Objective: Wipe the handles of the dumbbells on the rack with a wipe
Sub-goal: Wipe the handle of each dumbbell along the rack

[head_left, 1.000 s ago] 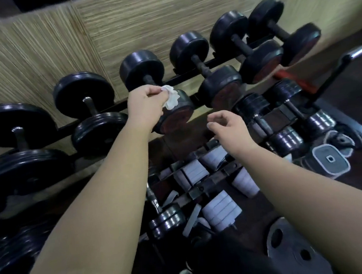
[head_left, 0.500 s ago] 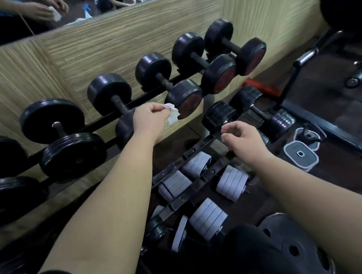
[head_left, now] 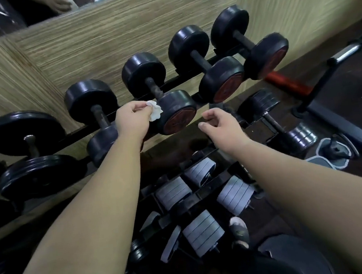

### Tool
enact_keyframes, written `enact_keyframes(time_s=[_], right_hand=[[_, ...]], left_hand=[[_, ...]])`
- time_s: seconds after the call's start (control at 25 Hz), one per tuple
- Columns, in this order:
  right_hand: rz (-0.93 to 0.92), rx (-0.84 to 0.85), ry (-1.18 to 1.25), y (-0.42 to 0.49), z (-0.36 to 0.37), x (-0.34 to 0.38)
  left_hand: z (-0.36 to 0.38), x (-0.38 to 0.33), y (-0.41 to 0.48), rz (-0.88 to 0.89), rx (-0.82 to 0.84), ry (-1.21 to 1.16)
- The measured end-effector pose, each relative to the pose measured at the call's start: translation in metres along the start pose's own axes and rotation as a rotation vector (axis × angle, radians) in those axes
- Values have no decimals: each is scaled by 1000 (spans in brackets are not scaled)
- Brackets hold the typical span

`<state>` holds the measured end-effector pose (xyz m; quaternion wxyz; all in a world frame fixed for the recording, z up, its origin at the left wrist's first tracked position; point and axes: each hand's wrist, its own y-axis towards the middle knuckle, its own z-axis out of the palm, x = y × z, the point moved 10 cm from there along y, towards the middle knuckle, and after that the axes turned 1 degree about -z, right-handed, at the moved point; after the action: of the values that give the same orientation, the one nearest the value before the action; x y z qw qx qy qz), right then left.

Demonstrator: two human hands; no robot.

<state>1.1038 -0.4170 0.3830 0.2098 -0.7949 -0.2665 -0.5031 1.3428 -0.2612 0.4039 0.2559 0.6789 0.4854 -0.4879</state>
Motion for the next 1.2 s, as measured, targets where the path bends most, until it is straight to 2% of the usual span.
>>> enact_keyframes(time_s=[0.24, 0.44, 0.64, 0.88, 1.04, 1.2], right_hand=[[-143, 132, -136, 98, 2, 11], [-243, 222, -196, 141, 63, 31], [-287, 90, -349, 151, 90, 33], [-355, -39, -337, 150, 88, 33], [-369, -75, -343, 151, 88, 33], [-344, -90, -355, 151, 87, 33]], left_hand=[[29, 5, 26, -193, -162, -59], [23, 17, 35, -233, -219, -167], [15, 14, 72, -222, -290, -93], [31, 25, 123, -274, -300, -24], [38, 9, 156, -167, -357, -76], [62, 5, 169, -73, -296, 24]])
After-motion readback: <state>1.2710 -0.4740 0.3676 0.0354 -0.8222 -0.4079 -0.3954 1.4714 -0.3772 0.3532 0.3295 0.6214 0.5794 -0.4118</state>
